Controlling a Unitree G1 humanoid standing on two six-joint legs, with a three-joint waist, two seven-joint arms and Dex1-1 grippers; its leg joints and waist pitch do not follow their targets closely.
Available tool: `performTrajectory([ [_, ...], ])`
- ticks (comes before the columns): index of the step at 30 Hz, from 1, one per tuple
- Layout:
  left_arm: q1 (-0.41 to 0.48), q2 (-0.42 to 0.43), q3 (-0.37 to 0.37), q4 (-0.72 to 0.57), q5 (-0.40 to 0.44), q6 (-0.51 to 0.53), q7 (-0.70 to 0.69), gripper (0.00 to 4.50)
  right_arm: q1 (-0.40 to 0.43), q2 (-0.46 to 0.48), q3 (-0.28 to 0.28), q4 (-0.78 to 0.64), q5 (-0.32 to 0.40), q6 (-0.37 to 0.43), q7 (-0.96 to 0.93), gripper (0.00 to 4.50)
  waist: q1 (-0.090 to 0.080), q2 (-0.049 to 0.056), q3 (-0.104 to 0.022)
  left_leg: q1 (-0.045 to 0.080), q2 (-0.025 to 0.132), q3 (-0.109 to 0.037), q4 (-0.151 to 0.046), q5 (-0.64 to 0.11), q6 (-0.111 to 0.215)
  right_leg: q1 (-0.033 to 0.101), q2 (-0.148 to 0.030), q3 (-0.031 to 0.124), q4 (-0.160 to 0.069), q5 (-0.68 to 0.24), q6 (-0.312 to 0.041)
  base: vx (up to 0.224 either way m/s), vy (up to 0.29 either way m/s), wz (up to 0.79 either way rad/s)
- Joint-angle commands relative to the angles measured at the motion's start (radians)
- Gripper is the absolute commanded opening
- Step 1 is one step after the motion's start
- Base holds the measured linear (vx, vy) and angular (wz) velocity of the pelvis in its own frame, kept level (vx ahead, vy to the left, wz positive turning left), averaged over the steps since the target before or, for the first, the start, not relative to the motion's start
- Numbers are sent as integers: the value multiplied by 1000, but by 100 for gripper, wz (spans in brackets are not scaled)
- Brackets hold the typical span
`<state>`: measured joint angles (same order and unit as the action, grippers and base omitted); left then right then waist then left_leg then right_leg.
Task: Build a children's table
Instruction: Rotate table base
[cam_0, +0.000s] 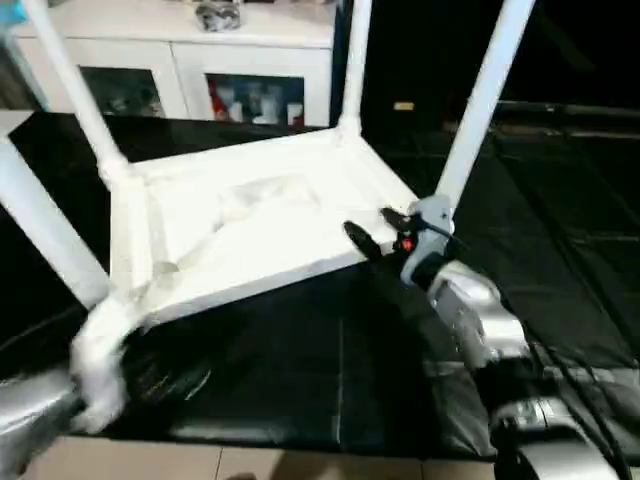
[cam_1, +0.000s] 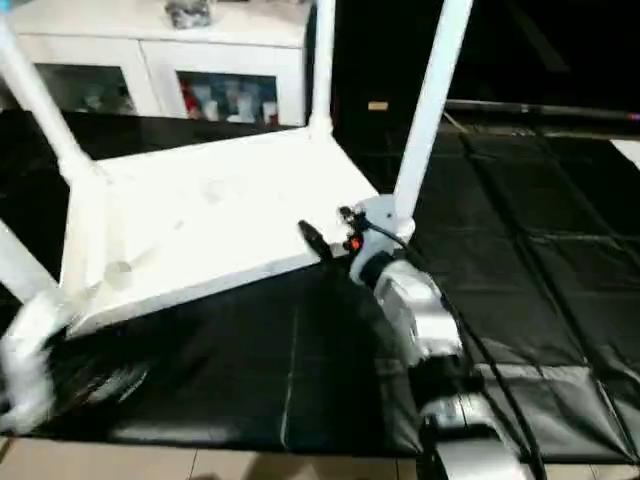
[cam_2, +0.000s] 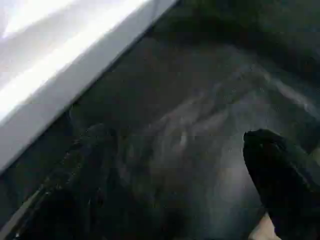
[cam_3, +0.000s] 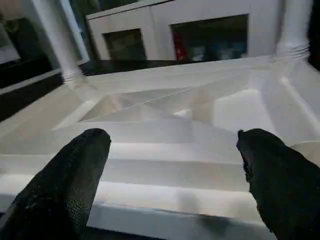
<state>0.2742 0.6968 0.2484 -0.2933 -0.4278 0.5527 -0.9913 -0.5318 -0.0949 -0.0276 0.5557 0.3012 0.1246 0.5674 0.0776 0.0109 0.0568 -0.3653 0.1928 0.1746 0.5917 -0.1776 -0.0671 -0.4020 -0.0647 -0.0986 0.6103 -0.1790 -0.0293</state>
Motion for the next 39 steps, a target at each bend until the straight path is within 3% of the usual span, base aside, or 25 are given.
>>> performTrajectory([
  [1, 33, 49, 45, -16, -21, 41, -38, 447, 19, -7, -5, -56, 38, 64, 24, 450, -4, 22, -43, 26, 38, -24, -85, -440, -7, 21, -75, 62, -107, -526, -96, 0, 0, 0],
  [3, 64, 92, 114, -5, -47, 89, -65, 447, 32, -17, 12, -87, 45, 110, 39, 450, -4, 26, -42, 26, 39, -28, -88, -455, -15, 21, -73, 64, -106, -537, -88, 0, 0, 0],
  [7, 108, 157, 211, 23, -61, 132, -100, 447, 55, -32, 43, -139, 50, 169, 75, 450, -5, 22, -37, 32, 33, -30, -85, -481, -18, 16, -74, 63, -118, -593, -73, 0, 0, 0],
  [10, 130, 193, 257, 49, -67, 145, -116, 447, 81, -77, 118, -158, -21, 93, 157, 450, -5, 23, -31, 40, 31, -32, -85, -516, -21, 11, -75, 59, -129, -663, -46, 0, 0, 0],
  [13, 135, 231, 295, 106, -46, 137, -116, 447, 92, -100, 134, -159, -55, 68, 176, 450, -5, 23, -32, 39, 34, -38, -87, -524, -19, 14, -79, 58, -131, -675, -38, 0, 0, 0],
  [16, 64, 265, 332, 276, 10, 29, -75, 447, 91, -122, 136, -159, -82, 77, 155, 450, -5, 27, -36, 42, 31, -39, -88, -524, -19, 17, -74, 57, -130, -640, -35, 0, 0, 0],
  [19, 3, 276, 346, 351, 0, -13, -83, 447, 88, -137, 143, -146, -105, 76, 128, 450, -2, 29, -32, 50, 34, -42, -95, -549, -22, 20, -75, 53, -133, -627, -46, 0, 0, 0],
  [21, -65, 275, 329, 371, -23, -25, -107, 447, 88, -152, 153, -147, -117, 122, 109, 450, 1, 22, -31, 57, 36, -41, -95, -569, -25, 17, -77, 54, -135, -634, -53, 0, 0, 0],
  [22, -68, 274, 328, 372, -24, -25, -108, 447, 88, -153, 153, -147, -117, 124, 108, 450, 3, 29, -29, 61, 36, -42, -96, -576, -30, 17, -79, 55, -135, -637, -61, 0, 0, 0],
  [24, -138, 259, 302, 386, -49, -26, -117, 447, 84, -161, 166, -132, -147, 122, 99, 450, 2, 28, -24, 71, 35, -42, -96, -621, -36, 15, -78, 46, -143, -665, -51, 0, 0, 0],
  [25, -205, 239, 265, 392, -72, -22, -130, 447, 77, -167, 181, -111, -180, 113, 93, 450, 1, 24, -28, 70, 36, -45, -98, -625, -40, 25, -79, 44, -140, -656, -46, 0, 0, 0],
  [26, -244, 227, 239, 395, -84, -15, -139, 447, 73, -170, 191, -99, -197, 112, 88, 450, 8, 28, -33, 81, 39, -42, -98, -622, -47, 20, -78, 47, -138, -617, -62, 0, 0, 0],
  [27, -244, 227, 239, 395, -84, -15, -139, 447, 73, -170, 191, -99, -197, 112, 88, 450, 9, 28, -32, 83, 39, -40, -98, -617, -49, 19, -80, 50, -138, -594, -73, 0, 0, 0],
  [29, -299, 211, 195, 425, -76, -25, -153, 447, 68, -171, 202, -87, -212, 104, 90, 450, 6, 24, -37, 58, 40, -45, -107, -580, -49, 41, -84, 54, -121, -543, -86, 0, 0, 0],
  [31, -332, 199, 165, 443, -71, -33, -164, 447, 65, -173, 214, -71, -237, 92, 70, 450, 5, 21, -41, 51, 38, -41, -104, -527, -49, 43, -87, 60, -114, -503, -104, 0, 0, 0],
  [33, -363, 180, 141, 454, -71, -36, -173, 447, 62, -173, 222, -55, -257, 82, 44, 450, 4, 18, -43, 49, 37, -37, -101, -489, -45, 44, -89, 63, -112, -484, -120, 0, 0, 0],
  [35, -392, 151, 120, 450, -72, -38, -166, 447, 59, -165, 218, -37, -263, 77, 10, 450, 8, 17, -47, 56, 38, -30, -96, -456, -43, 40, -86, 66, -109, -439, -143, 0, 0, 0],
  [39, -418, 107, 85, 420, -88, -23, -155, 447, 30, -133, 205, 40, -293, 52, -83, 450, 10, 18, -52, 50, 40, -27, -95, -416, -47, 44, -84, 68, -96, -359, -177, 0, 0, 0],
])
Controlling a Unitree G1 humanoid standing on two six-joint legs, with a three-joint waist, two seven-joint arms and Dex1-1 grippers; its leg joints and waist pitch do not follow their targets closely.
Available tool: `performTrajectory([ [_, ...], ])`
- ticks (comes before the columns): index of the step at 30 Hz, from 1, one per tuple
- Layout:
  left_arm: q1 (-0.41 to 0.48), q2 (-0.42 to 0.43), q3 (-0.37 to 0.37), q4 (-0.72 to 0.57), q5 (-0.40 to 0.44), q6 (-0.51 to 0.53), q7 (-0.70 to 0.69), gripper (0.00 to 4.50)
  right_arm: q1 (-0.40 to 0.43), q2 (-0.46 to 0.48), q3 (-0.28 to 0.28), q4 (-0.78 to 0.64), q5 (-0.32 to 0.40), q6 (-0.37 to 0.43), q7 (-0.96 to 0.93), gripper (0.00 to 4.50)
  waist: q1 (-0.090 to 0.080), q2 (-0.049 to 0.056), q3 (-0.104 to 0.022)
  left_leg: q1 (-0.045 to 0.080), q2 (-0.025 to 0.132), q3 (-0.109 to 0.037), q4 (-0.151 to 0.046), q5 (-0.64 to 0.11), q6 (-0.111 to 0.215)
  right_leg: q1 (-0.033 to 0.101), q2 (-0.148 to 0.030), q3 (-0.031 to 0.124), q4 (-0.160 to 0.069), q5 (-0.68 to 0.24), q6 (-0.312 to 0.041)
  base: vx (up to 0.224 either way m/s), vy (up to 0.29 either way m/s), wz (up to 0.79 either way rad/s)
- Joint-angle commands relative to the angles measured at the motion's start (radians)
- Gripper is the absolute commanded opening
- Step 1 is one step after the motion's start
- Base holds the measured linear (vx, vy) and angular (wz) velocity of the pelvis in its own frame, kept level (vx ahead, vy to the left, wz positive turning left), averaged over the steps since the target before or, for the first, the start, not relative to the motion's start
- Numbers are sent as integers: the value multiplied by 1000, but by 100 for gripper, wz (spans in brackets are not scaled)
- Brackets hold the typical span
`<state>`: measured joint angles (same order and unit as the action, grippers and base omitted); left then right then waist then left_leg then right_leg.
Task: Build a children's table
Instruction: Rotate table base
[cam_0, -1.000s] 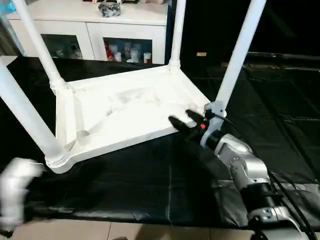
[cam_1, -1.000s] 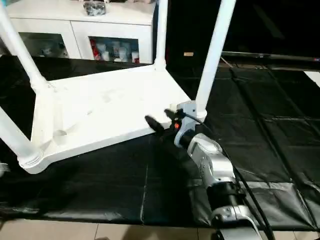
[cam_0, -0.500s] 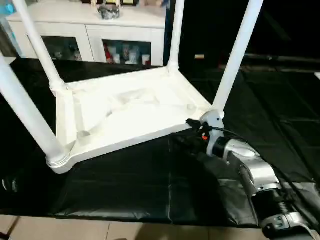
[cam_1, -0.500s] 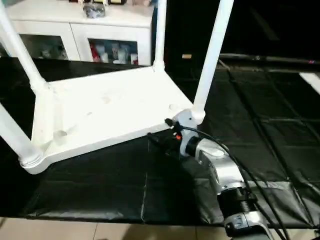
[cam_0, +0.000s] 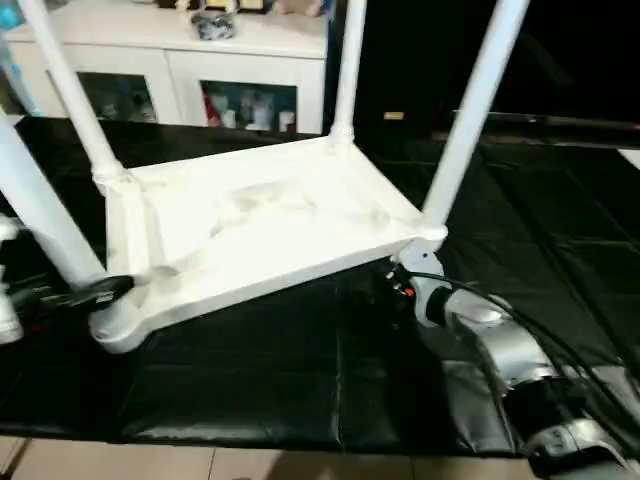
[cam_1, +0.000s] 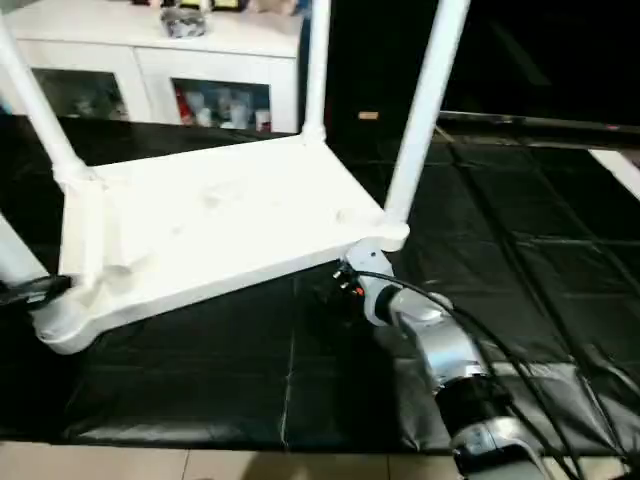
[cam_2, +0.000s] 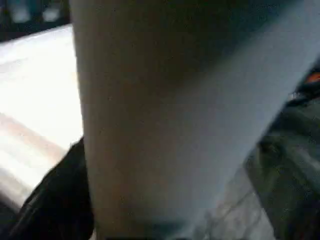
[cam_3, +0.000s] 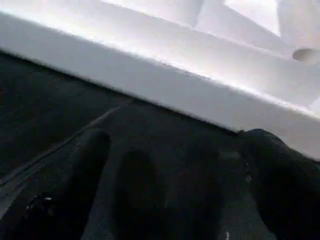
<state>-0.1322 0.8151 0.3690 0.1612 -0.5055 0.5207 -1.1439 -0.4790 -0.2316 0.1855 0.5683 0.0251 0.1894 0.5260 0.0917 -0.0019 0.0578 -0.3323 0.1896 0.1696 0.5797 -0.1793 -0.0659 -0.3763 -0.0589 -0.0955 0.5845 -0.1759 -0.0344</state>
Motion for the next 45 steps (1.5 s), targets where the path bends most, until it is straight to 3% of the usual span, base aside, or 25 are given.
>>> performTrajectory([
  [1, -14, -18, -43, -42, -19, 13, -2, 447, -31, 11, -11, 45, -23, -20, -59, 450, -2, 32, -53, 20, 42, -19, -81, -412, -51, 15, -88, 66, -69, -349, -179, 0, 0, 0],
  [4, 4, -55, -69, -144, -104, 89, -10, 447, -70, 44, -21, 125, -33, -40, -110, 450, 3, 31, -53, 19, 41, -14, -75, -400, -50, 14, -90, 70, -65, -348, -190, 0, 0, 0],
  [6, 37, -76, -94, -231, -169, 146, -25, 447, -98, 65, -24, 177, -35, -56, -126, 450, 4, 30, -58, 10, 43, -16, -75, -367, -49, 22, -90, 69, -57, -318, -202, 0, 0, 0],
  [8, 67, -88, -126, -310, -217, 190, -33, 447, -122, 83, -29, 221, -32, -63, -140, 450, 3, 16, -56, 3, 43, -11, -74, -337, -40, 25, -87, 69, -52, -300, -201, 0, 0, 0],
  [9, 78, -91, -141, -342, -234, 207, -36, 447, -131, 91, -33, 239, -30, -65, -146, 450, 2, 19, -58, 0, 42, -14, -74, -323, -39, 29, -88, 69, -48, -298, -203, 0, 0, 0],
  [10, 90, -100, -160, -376, -248, 220, -31, 447, -141, 101, -35, 259, -29, -69, -152, 450, -2, 14, -57, -2, 43, -12, -74, -310, -33, 28, -86, 69, -50, -297, -200, 0, 0, 0],
  [11, 96, -115, -180, -406, -257, 232, -22, 447, -154, 114, -35, 284, -29, -81, -158, 450, -7, 18, -54, -3, 41, -12, -74, -317, -30, 28, -84, 68, -52, -322, -190, 0, 0, 0],
  [12, 97, -122, -186, -414, -259, 235, -17, 447, -158, 119, -35, 292, -29, -86, -159, 450, -11, 8, -53, -3, 41, -12, -75, -316, -29, 28, -84, 68, -54, -338, -183, 0, 0, 0],
  [13, 99, -134, -215, -437, -255, 237, -10, 447, -169, 137, -36, 310, -25, -95, -159, 450, -11, 11, -54, -3, 41, -14, -75, -312, -29, 30, -85, 67, -53, -345, -179, 0, 0, 0],
  [15, 91, -164, -254, -463, -251, 242, 13, 447, -194, 166, -31, 347, -25, -115, -164, 450, -23, -2, -50, -4, 41, -13, -75, -318, -29, 27, -83, 69, -58, -378, -163, 0, 0, 0],
  [17, 75, -202, -278, -487, -271, 265, 44, 447, -218, 191, -25, 379, -32, -132, -165, 450, -31, 2, -48, -2, 39, -15, -73, -335, -37, 26, -87, 68, -61, -425, -152, 0, 0, 0],
  [21, 37, -270, -332, -525, -307, 300, 90, 447, -248, 226, -15, 414, -40, -152, -159, 450, -45, -4, -48, -1, 38, -16, -71, -348, -44, 23, -84, 67, -64, -454, -129, 0, 0, 0],
  [22, 26, -286, -341, -524, -304, 302, 105, 447, -252, 231, -15, 424, -43, -159, -158, 450, -49, -8, -49, -7, 38, -17, -72, -340, -44, 27, -82, 66, -60, -432, -134, 0, 0, 0],
  [24, -2, -324, -366, -516, -293, 301, 136, 447, -262, 242, -12, 443, -50, -171, -157, 450, -52, -10, -49, -5, 39, -15, -70, -343, -43, 24, -81, 67, -60, -422, -135, 0, 0, 0],
  [25, -31, -361, -391, -498, -270, 289, 161, 447, -266, 249, -12, 457, -53, -178, -155, 450, -52, -9, -50, -8, 38, -16, -68, -333, -42, 27, -83, 68, -57, -416, -137, 0, 0, 0],
  [27, -60, -396, -413, -477, -249, 275, 182, 447, -269, 255, -12, 465, -54, -183, -154, 450, -49, -10, -51, -3, 38, -13, -66, -323, -41, 23, -82, 69, -58, -394, -142, 0, 0, 0],
  [28, -92, -439, -422, -454, -244, 264, 203, 447, -271, 262, -18, 479, -49, -189, -142, 450, -51, -10, -51, -10, 38, -15, -67, -309, -39, 29, -82, 68, -54, -377, -147, 0, 0, 0],
  [29, -107, -460, -421, -443, -249, 264, 215, 447, -272, 267, -24, 487, -45, -190, -139, 450, -50, -8, -54, -6, 38, -13, -64, -303, -38, 27, -81, 69, -54, -361, -148, 0, 0, 0],
  [32, -162, -523, -436, -411, -248, 253, 248, 447, -274, 278, -29, 505, -49, -200, -145, 450, -50, -10, -58, -13, 37, -11, -62, -271, -31, 32, -82, 69, -50, -310, -164, 0, 0, 0],
  [36, -184, -543, -448, -393, -231, 234, 261, 447, -276, 280, -31, 513, -51, -205, -152, 450, -48, -12, -65, -24, 37, -9, -57, -191, -14, 38, -81, 68, -38, -202, -185, 0, 0, 0],
  [38, -217, -561, -460, -349, -174, 184, 295, 447, -280, 274, -36, 526, -57, -214, -162, 450, -45, -5, -62, -17, 38, -7, -56, -201, -10, 33, -79, 67, -41, -202, -188, 0, 0, 0],
  [45, -230, -518, -443, -335, -123, 142, 291, 447, -271, 223, -66, 541, -58, -232, -184, 450, -42, -6, -61, -18, 39, -10, -57, -233, -20, 35, -84, 66, -44, -257, -174, 0, 0, 0],
])
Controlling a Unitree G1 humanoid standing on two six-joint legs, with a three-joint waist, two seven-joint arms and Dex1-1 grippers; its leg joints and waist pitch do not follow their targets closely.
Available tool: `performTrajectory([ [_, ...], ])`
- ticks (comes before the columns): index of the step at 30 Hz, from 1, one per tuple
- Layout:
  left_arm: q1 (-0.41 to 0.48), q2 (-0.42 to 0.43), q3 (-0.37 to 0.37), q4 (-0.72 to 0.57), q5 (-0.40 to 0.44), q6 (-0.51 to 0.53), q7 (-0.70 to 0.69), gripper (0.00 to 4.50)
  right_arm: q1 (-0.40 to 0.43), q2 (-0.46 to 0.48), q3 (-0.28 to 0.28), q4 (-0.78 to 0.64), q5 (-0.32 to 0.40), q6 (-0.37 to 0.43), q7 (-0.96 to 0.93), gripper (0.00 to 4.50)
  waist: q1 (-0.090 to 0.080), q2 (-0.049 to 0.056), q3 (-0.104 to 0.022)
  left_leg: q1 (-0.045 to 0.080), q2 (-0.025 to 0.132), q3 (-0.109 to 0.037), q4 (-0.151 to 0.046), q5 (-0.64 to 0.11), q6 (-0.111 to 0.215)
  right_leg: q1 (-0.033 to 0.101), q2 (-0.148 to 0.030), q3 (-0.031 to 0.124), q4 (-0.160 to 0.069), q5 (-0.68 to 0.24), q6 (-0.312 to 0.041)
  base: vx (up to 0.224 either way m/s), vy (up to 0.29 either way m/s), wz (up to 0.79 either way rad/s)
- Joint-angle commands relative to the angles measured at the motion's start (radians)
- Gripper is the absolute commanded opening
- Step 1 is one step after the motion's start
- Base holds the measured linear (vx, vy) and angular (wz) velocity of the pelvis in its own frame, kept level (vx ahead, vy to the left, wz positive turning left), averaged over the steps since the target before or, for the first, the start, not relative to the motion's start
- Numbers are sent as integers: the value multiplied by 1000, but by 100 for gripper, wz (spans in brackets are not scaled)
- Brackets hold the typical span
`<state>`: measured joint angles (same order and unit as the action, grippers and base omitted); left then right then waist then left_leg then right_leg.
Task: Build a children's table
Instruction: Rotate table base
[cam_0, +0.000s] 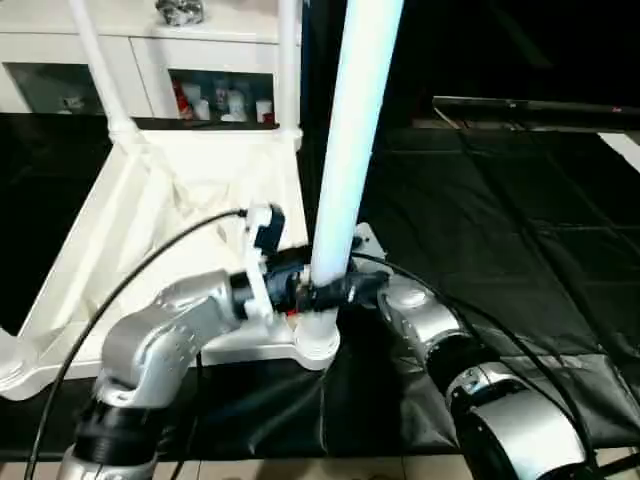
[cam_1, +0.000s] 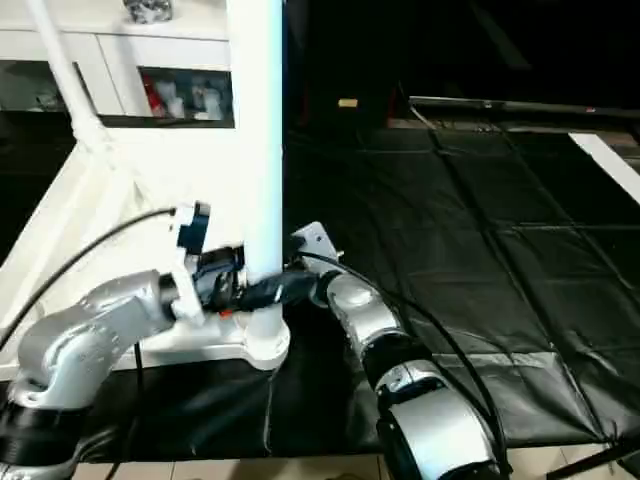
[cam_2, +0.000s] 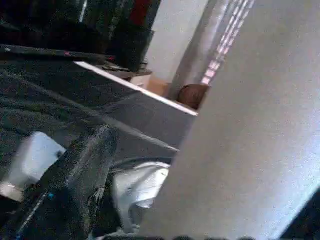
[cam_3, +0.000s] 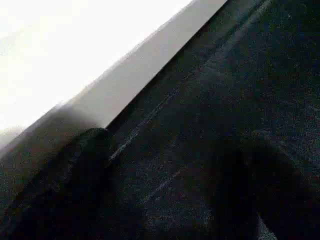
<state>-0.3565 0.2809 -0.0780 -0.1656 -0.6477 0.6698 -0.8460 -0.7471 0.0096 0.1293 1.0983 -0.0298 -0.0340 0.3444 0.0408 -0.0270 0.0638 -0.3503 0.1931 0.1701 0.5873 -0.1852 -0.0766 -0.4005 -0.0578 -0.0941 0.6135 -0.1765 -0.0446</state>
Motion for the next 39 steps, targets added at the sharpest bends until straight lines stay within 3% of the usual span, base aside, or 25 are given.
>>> performTrajectory([
  [1, -3, 28, 5, -17, 18, -3, -17, 447, 1, -31, -13, 12, -3, -14, 1, 450, 11, 18, -68, 1, 35, -10, -64, -227, -8, 58, -84, 64, -73, -259, -165, 0, 0, 0],
  [4, 9, 66, 4, -40, 15, 6, -51, 447, 14, -63, -21, 7, -3, -27, 15, 450, 20, 25, -68, 5, 37, -9, -64, -213, -7, 56, -82, 64, -68, -225, -175, 0, 0, 0],
  [6, 21, 104, -2, -53, 13, 14, -85, 447, 23, -85, -26, -4, 1, -32, 33, 450, 24, 23, -68, 4, 37, -9, -64, -218, -7, 57, -82, 64, -65, -215, -178, 0, 0, 0],
  [8, 41, 193, -12, -69, 15, 28, -163, 447, 39, -132, -36, -39, 12, -40, 83, 450, 26, 29, -68, 4, 37, -9, -64, -217, -7, 56, -80, 64, -63, -202, -186, 0, 0, 0],
  [9, 41, 193, -12, -69, 15, 28, -163, 447, 39, -132, -36, -39, 12, -40, 83, 450, 27, 27, -67, 4, 35, -8, -64, -223, -6, 56, -79, 64, -67, -208, -184, 0, 0, 0],
  [11, 38, 258, -25, -49, 50, 6, -209, 447, 49, -166, -39, -78, 24, -50, 151, 450, 29, 26, -68, 5, 35, -8, -63, -225, -4, 56, -79, 65, -65, -213, -187, 0, 0, 0],
  [12, 36, 276, -30, -40, 63, -3, -221, 447, 51, -175, -40, -90, 29, -52, 172, 450, 30, 31, -66, 4, 34, -9, -64, -231, -1, 58, -79, 64, -67, -223, -186, 0, 0, 0],
  [14, 24, 369, -87, 9, 161, -62, -276, 447, 77, -225, -36, -189, 62, -41, 313, 450, 34, 30, -63, 5, 34, -11, -65, -257, 9, 58, -77, 64, -76, -269, -160, 0, 0, 0],
  [16, 18, 415, -124, 32, 215, -91, -300, 447, 95, -253, -31, -253, 86, -25, 396, 450, 34, 29, -63, 3, 34, -11, -65, -238, 10, 60, -80, 64, -76, -284, -156, 0, 0, 0],
  [19, 11, 451, -165, 50, 271, -110, -303, 412, 128, -297, -16, -354, 122, 5, 501, 450, 39, 34, -65, 5, 38, -11, -63, -228, 14, 59, -79, 65, -74, -271, -158, 0, 0, 0],
  [23, 10, 469, -201, 61, 314, -136, -306, 386, 195, -384, 12, -539, 184, 72, 650, 450, 51, 32, -67, 6, 39, -10, -61, -209, 17, 57, -81, 64, -72, -256, -176, 0, 0, 0],
  [27, -6, 470, -241, 113, 382, -212, -309, 361, 276, -486, 35, -757, 261, 176, 783, 450, 60, 30, -65, 4, 36, -11, -62, -210, 33, 60, -75, 62, -79, -265, -157, 0, 0, 0],
  [29, -7, 470, -242, 115, 383, -214, -310, 336, 278, -488, 35, -762, 263, 179, 786, 450, 67, 28, -66, 4, 38, -11, -62, -213, 33, 59, -79, 63, -79, -297, -139, 0, 0, 0],
  [31, -26, 461, -265, 172, 421, -259, -327, 322, 334, -558, 53, -902, 310, 252, 877, 450, 72, 27, -64, 6, 36, -10, -61, -224, 35, 60, -78, 63, -89, -332, -121, 0, 0, 0],
  [39, -63, 424, -300, 257, 448, -299, -344, 258, 419, -638, 54, -1030, 339, 324, 949, 450, 77, 27, -66, 6, 35, -13, -60, -223, 32, 56, -81, 59, -94, -358, -119, 0, 0, 0],
])
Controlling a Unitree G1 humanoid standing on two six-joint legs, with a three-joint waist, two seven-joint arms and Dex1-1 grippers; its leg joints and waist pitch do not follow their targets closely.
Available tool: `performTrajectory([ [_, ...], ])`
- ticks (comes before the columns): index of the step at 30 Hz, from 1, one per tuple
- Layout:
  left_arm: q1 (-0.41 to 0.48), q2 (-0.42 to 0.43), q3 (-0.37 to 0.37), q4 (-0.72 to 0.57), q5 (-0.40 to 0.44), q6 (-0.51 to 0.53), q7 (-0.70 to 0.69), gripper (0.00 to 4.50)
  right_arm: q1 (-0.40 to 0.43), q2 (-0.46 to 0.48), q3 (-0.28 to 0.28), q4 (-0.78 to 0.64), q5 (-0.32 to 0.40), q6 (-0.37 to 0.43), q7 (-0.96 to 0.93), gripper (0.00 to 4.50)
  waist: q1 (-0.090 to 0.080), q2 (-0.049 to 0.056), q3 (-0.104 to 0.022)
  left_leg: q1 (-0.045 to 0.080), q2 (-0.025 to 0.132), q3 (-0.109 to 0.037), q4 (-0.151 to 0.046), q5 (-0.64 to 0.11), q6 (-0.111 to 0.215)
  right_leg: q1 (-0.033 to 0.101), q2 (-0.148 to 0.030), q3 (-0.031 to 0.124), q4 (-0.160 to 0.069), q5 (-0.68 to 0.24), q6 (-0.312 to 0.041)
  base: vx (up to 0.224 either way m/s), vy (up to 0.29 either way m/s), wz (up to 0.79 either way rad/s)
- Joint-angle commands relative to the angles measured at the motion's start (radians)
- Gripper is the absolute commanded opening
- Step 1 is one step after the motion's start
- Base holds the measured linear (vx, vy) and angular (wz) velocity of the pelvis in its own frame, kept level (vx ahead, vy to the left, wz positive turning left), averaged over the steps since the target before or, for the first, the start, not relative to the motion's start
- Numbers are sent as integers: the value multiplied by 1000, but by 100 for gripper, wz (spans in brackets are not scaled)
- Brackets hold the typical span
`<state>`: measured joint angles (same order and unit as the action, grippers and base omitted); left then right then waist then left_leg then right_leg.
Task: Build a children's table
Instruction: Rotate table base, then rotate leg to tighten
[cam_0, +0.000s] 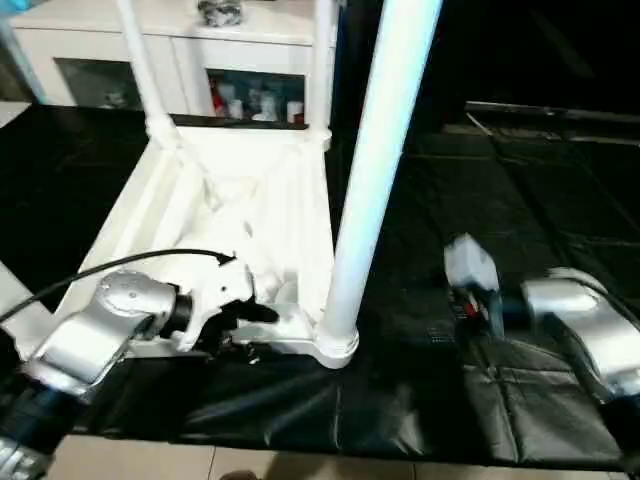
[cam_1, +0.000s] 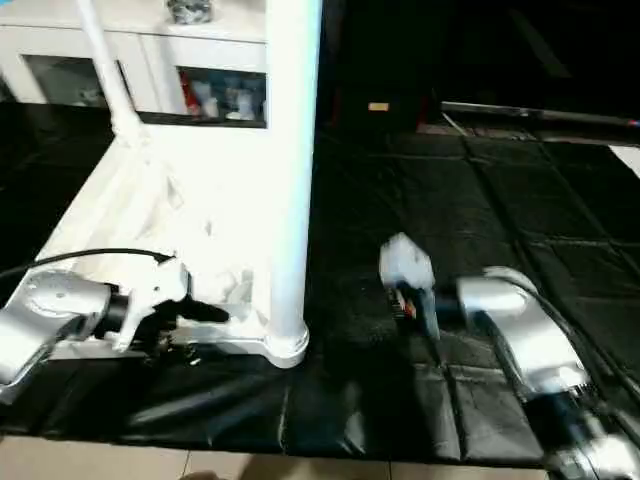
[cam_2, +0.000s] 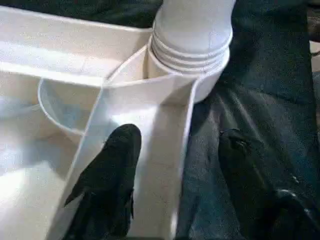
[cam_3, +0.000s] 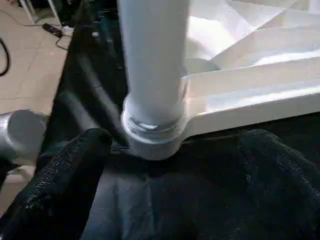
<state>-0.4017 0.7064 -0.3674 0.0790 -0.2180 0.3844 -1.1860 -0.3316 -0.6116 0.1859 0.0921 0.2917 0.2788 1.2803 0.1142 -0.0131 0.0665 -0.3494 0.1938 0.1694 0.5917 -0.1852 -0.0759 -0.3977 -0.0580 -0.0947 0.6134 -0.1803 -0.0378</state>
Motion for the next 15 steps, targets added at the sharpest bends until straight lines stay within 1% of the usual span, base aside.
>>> performTrajectory([
  [1, -25, -5, -16, 27, 25, -18, -6, 250, 10, -23, -2, -33, 20, 17, 17, 450, 4, 13, -68, 5, 35, -13, -65, -226, 30, 54, -81, 59, -93, -358, -124, 0, 0, 0],
  [2, -30, -7, -21, 37, 30, -19, -7, 243, 19, -29, -2, -42, 21, 17, 19, 450, 3, 13, -70, 6, 35, -13, -64, -229, 31, 54, -82, 59, -96, -368, -117, 0, 0, 0],
  [4, -36, -12, -26, 58, 41, -31, -8, 228, 31, -42, -3, -67, 28, 34, 11, 450, 3, 14, -70, 3, 32, -13, -64, -218, 34, 56, -80, 59, -95, -360, -111, 0, 0, 0],
  [5, -39, -17, -28, 75, 49, -47, -10, 222, 39, -49, -5, -86, 32, 51, 4, 450, 3, 15, -69, 3, 32, -14, -64, -216, 35, 57, -80, 58, -96, -362, -109, 0, 0, 0],
  [7, -45, -27, -30, 103, 62, -78, -11, 203, 48, -55, -5, -106, 34, 69, -2, 450, 4, 15, -71, 4, 32, -13, -62, -213, 37, 55, -80, 57, -98, -367, -104, 0, 0, 0],
  [8, -48, -36, -31, 122, 70, -97, -13, 194, 60, -59, -6, -127, 35, 83, -5, 450, 3, 14, -72, 1, 32, -13, -62, -207, 38, 57, -80, 57, -97, -357, -106, 0, 0, 0],
  [10, -56, -44, -37, 149, 80, -119, -19, 181, 71, -60, -6, -147, 34, 97, -6, 450, 4, 16, -73, 2, 33, -13, -62, -203, 39, 57, -80, 57, -95, -345, -107, 0, 0, 0],
  [11, -56, -44, -37, 149, 80, -119, -19, 177, 71, -60, -6, -148, 34, 98, -6, 450, 4, 16, -74, 1, 33, -14, -62, -200, 40, 58, -81, 57, -94, -340, -108, 0, 0, 0],
  [12, -57, -45, -38, 155, 83, -124, -21, 171, 76, -61, -6, -155, 34, 102, -7, 450, 5, 20, -75, 1, 33, -14, -62, -201, 40, 57, -82, 57, -94, -340, -109, 0, 0, 0],
  [13, -61, -45, -39, 163, 84, -128, -25, 171, 76, -61, -4, -157, 35, 103, -9, 450, 4, 21, -74, 2, 34, -14, -62, -205, 38, 56, -82, 56, -95, -342, -112, 0, 0, 0],
  [14, -63, -45, -39, 167, 85, -130, -27, 150, 76, -61, -3, -157, 35, 103, -11, 450, 4, 19, -74, 2, 32, -13, -61, -211, 37, 56, -82, 56, -96, -352, -111, 0, 0, 0],
  [15, -65, -42, -41, 171, 85, -126, -36, 150, 77, -60, -2, -156, 35, 102, -12, 450, 5, 23, -74, 2, 33, -14, -62, -213, 36, 56, -82, 56, -96, -358, -110, 0, 0, 0],
])
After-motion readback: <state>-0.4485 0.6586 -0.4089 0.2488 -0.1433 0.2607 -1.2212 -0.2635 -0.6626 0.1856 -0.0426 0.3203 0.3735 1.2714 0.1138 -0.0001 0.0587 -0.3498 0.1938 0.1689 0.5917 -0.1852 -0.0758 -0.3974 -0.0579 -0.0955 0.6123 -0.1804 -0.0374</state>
